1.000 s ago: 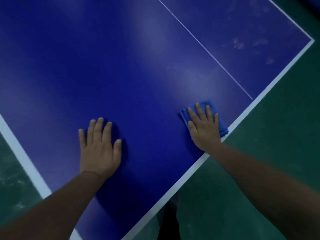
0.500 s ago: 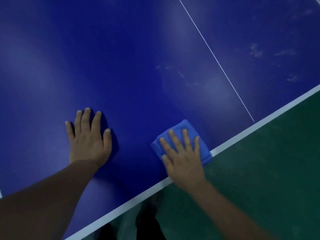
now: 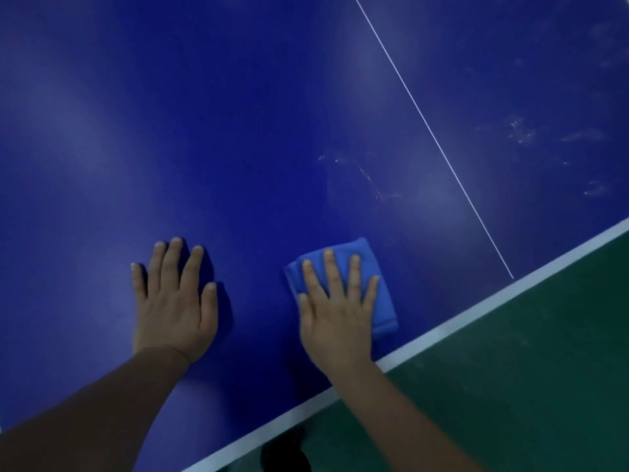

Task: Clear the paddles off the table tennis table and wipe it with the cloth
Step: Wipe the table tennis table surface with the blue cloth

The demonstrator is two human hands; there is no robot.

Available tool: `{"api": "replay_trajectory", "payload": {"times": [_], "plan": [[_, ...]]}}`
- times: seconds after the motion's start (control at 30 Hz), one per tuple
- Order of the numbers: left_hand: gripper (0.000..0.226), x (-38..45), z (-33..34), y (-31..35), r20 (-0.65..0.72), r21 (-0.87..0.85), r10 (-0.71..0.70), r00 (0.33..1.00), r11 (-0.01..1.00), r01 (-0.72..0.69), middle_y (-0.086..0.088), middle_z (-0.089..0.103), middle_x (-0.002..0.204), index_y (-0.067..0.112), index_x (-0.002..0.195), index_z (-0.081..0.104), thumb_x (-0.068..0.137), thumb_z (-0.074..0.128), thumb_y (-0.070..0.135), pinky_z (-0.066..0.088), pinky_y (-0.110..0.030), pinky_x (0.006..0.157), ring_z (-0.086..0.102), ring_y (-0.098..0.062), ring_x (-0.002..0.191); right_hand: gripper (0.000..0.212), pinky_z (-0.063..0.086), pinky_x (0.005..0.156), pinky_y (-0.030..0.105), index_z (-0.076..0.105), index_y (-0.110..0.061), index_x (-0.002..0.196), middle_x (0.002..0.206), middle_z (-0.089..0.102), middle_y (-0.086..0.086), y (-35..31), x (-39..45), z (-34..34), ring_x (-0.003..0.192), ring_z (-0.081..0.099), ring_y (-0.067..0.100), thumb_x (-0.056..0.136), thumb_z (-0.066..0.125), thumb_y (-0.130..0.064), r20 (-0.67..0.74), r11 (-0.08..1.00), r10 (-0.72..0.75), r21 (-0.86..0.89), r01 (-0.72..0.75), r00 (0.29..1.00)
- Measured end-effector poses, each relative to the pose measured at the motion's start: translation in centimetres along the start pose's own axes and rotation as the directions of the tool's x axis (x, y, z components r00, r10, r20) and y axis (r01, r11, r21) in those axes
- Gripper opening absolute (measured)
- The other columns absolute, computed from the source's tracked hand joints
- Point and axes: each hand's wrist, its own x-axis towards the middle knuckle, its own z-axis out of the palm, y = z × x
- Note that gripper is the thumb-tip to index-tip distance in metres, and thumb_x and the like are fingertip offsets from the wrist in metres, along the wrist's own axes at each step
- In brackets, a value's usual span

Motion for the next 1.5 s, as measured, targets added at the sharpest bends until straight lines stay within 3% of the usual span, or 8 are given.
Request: {"api": "replay_trajectory", "payload": {"times": [0.17,0.37,0.5,0.83,1.0,1.2,1.37,1.5], "plan": [[0.066,0.1,0.3,-0.2,-0.020,-0.012,0.012,1.000,1.000,-0.012,-0.017,0.027,0.161,0.008,0.150,0.041,0.097,0.024,0.043,0.002,-0.058,0.122,0.011,-0.032,0.153,0.054,0.011,0.119,0.066,0.035,-0.036,0.153,0.164,0.028,-0.002,-1.7,9.3,-0.6,0.152,0.016,0.037,0.100,0.030,-0.048,0.059,0.910,-0.406,-0.063,0.409,0.912],[0.065,0.1,0.1,-0.2,-0.007,-0.007,0.026,1.000,1.000,-0.026,-0.018,0.027,0.160,0.007,0.150,0.041,0.098,0.024,0.042,0.002,-0.059,0.122,0.012,-0.034,0.153,0.056,0.009,0.120,0.064,0.023,-0.037,0.158,0.167,0.017,-0.002,8.3,18.2,-3.6,0.154,0.009,0.034,0.103,0.025,-0.047,0.003,0.993,0.067,-0.094,-0.067,0.998],[0.064,0.1,-0.1,0.0,0.006,-0.002,0.019,1.000,1.000,-0.019,-0.018,0.028,0.160,0.007,0.149,0.042,0.097,0.024,0.040,0.003,-0.059,0.121,0.014,-0.034,0.153,0.059,0.008,0.119,0.065,0.025,-0.035,0.157,0.167,0.019,-0.002,4.3,13.9,-2.5,0.153,0.012,0.037,0.100,0.019,-0.048,-0.036,0.976,0.206,-0.071,-0.208,0.978],[0.063,0.1,0.5,0.0,-0.042,0.022,0.040,0.998,0.999,-0.039,-0.019,0.033,0.157,0.006,0.147,0.046,0.095,0.030,0.038,0.006,-0.061,0.120,0.020,-0.036,0.150,0.055,0.001,0.118,0.066,0.023,-0.037,0.157,0.168,0.016,-0.003,-12.0,22.2,-0.4,0.154,0.004,0.035,0.103,0.027,-0.047,0.016,0.964,-0.265,-0.013,0.265,0.964],[0.063,0.1,0.5,-0.1,-0.017,0.023,0.042,0.999,0.999,-0.042,-0.018,0.030,0.159,0.006,0.148,0.043,0.095,0.030,0.038,0.004,-0.059,0.121,0.016,-0.035,0.152,0.054,0.013,0.116,0.068,0.028,-0.035,0.156,0.166,0.022,0.001,2.6,24.1,-2.9,0.152,0.017,0.038,0.103,0.030,-0.043,-0.106,0.983,0.140,-0.105,-0.151,0.984],[0.064,0.1,0.2,0.1,0.015,0.011,0.036,0.999,0.999,-0.036,-0.019,0.029,0.159,0.006,0.149,0.042,0.096,0.028,0.038,0.006,-0.062,0.121,0.015,-0.035,0.152,0.057,-0.002,0.116,0.068,0.012,-0.037,0.159,0.169,0.003,-0.002,10.8,23.8,-5.5,0.154,-0.003,0.038,0.103,0.018,-0.047,-0.022,0.762,0.647,0.055,-0.645,0.762],[0.064,0.0,0.4,0.2,0.008,0.031,0.031,0.999,0.999,-0.031,-0.018,0.029,0.159,0.007,0.149,0.042,0.096,0.027,0.039,0.007,-0.062,0.120,0.015,-0.035,0.152,0.055,0.002,0.117,0.068,0.018,-0.037,0.158,0.169,0.009,-0.001,-3.1,28.0,-3.3,0.154,0.002,0.038,0.104,0.025,-0.044,-0.032,0.996,0.083,-0.040,-0.084,0.996],[0.064,0.2,0.4,0.2,-0.009,0.025,0.033,0.999,0.999,-0.032,-0.019,0.032,0.158,0.007,0.148,0.044,0.096,0.028,0.040,0.008,-0.062,0.120,0.017,-0.036,0.151,0.055,0.006,0.120,0.064,0.027,-0.037,0.156,0.167,0.020,-0.002,-5.0,20.3,-2.1,0.153,0.010,0.037,0.103,0.021,-0.046,0.084,0.887,-0.446,-0.087,0.453,0.891]]}}
